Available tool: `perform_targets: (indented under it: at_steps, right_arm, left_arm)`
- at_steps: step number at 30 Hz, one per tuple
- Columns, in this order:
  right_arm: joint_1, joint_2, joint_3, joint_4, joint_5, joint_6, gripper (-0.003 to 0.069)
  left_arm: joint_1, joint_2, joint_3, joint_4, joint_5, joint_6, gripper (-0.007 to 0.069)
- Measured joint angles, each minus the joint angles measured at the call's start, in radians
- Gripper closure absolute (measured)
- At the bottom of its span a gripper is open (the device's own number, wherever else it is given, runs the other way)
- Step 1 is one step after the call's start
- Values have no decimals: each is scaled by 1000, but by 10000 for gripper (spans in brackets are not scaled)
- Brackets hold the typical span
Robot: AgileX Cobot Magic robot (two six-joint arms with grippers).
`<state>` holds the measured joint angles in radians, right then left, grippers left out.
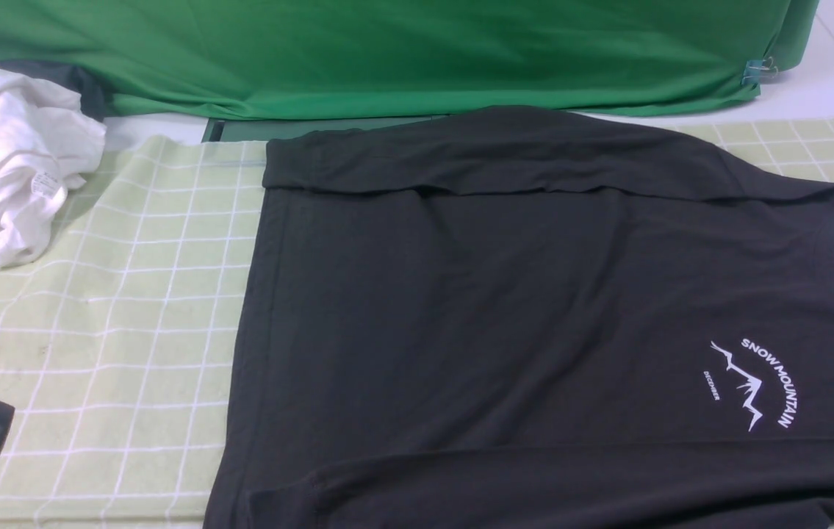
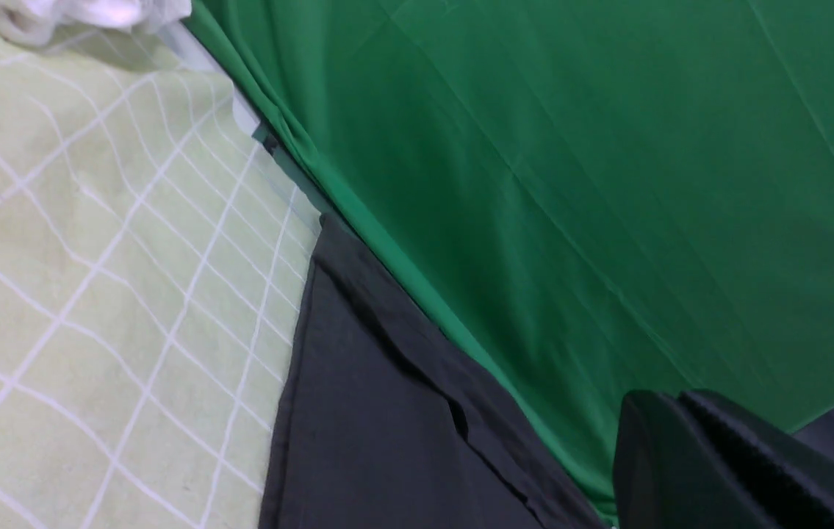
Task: Fold a long-sleeved shirt over a green coffee tablecloth.
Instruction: 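Grasp the left edge of the dark T-shirt lying flat on the table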
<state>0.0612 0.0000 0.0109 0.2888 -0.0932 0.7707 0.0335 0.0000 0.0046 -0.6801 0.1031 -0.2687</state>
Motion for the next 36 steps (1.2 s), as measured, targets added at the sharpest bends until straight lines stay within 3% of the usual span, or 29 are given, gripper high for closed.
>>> perform_targets:
  at_steps: [5,7,11,14,15,18,21,27,31,36]
  right_arm:
    - [29,0,-24,-5,-6,-49,621]
    - [59,0,-91,-16,-23,-114,648]
    - [136,65,-347,-25,12,-405,664]
    - [193,185,-581,-27,230,-695,665]
    - [207,234,-653,-27,331,-771,666]
    - [226,394,-821,-27,638,-905,665]
    - [227,537,-895,-27,871,-945,665]
    - [227,787,-906,-30,1097,-964,659]
    - [227,885,-907,-30,1125,-984,622]
    - [227,945,-907,-30,1129,-989,577]
  left_arm:
    - [0,-1,-54,-109,-35,-2,609]
    - [0,-2,-151,-86,-68,35,609]
    - [0,71,-407,65,-60,83,609]
    - [0,208,-572,135,83,95,609]
    - [0,301,-649,161,203,116,609]
    - [0,508,-763,175,464,199,609]
    - [0,742,-828,175,710,337,609]
    - [-2,1099,-883,114,969,516,609]
    - [-57,1180,-884,110,969,513,609]
    - [-260,1232,-817,207,827,359,608]
